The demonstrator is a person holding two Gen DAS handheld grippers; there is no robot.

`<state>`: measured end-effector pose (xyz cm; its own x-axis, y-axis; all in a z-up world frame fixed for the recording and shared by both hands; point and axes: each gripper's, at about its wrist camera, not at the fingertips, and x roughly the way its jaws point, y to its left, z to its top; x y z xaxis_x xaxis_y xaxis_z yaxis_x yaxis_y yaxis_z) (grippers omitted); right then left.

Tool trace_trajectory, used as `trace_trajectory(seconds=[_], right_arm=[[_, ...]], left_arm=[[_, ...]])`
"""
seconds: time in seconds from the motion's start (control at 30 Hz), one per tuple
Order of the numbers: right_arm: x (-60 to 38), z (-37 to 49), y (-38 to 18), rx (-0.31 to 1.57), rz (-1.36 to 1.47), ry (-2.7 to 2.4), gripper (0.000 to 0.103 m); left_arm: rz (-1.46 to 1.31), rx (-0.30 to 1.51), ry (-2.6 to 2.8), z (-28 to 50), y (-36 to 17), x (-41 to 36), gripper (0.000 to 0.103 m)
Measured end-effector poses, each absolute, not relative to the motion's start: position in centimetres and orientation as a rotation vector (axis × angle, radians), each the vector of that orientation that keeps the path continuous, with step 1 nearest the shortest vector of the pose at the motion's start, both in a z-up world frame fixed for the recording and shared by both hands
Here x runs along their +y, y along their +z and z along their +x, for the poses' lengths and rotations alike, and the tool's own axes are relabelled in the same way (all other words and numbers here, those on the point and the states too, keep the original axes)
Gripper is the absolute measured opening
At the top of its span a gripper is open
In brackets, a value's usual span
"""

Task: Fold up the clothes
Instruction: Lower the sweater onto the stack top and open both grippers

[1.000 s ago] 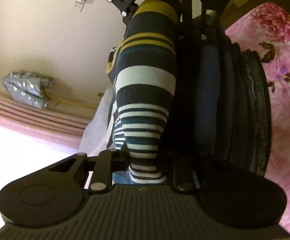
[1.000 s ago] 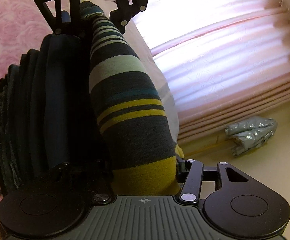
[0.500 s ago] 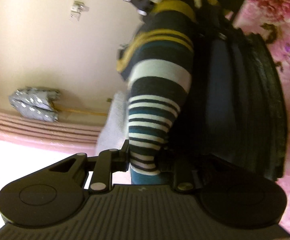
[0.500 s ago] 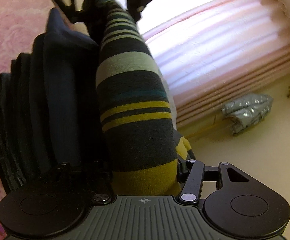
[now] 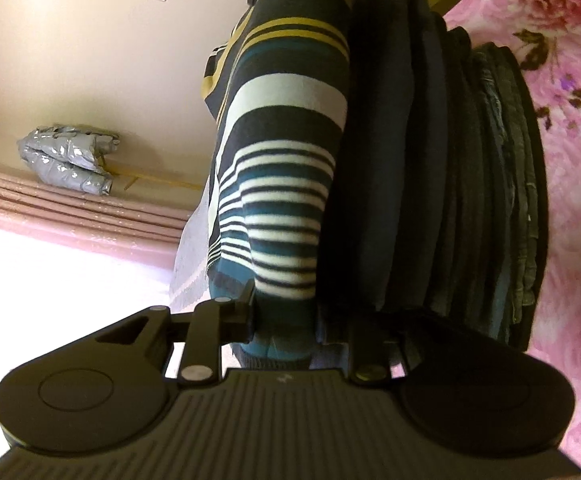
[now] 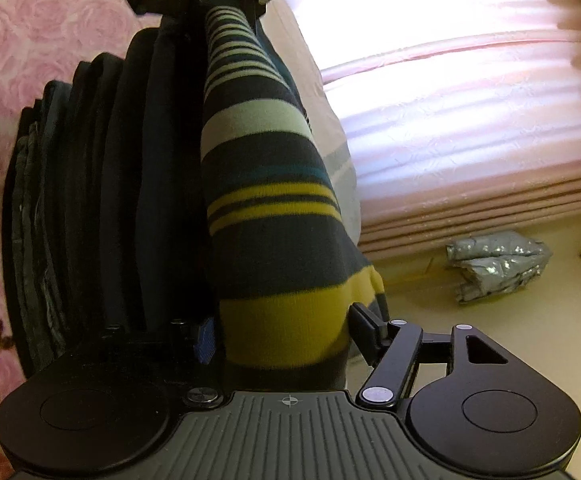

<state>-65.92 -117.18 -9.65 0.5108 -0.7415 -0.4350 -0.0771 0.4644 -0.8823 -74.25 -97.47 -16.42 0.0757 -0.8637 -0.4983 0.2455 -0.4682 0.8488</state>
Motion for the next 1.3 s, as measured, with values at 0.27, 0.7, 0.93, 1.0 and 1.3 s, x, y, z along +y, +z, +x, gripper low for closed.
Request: trace_trajectory(seconds=[0.27, 0.7, 0.93, 1.0, 1.3], right_arm=[[-115.9, -68.5, -10.9, 1.028, -0.874, -0.535, 0.046], [-115.1, -68.9, -10.9, 1.031, -0.811, -0.613, 0.049], [-113.0, -69.2, -7.9, 1.001, -0.688, -0.66, 0.079], [-112.4, -69.5, -7.4, 1.01, -0.623, -0.682, 0.079], [-113.5, -73.6, -5.3, 0.938, 0.198, -0.854, 0.079]], left_arm=[[1.444, -0.627, -1.567, -74.4, -17.3, -97.2, 0.018], [1.44, -0.546, -1.577, -74.7, -15.8, -97.4, 0.026], [1.333, -0.297, -1.58, -73.8, -12.7, -96.2, 0.04], [1.286, -0.196, -1.576, -73.5, -11.7, -95.7, 0.041], [0.851, 0.438, -1.484, -70.8, -7.7, -91.9, 0.087]])
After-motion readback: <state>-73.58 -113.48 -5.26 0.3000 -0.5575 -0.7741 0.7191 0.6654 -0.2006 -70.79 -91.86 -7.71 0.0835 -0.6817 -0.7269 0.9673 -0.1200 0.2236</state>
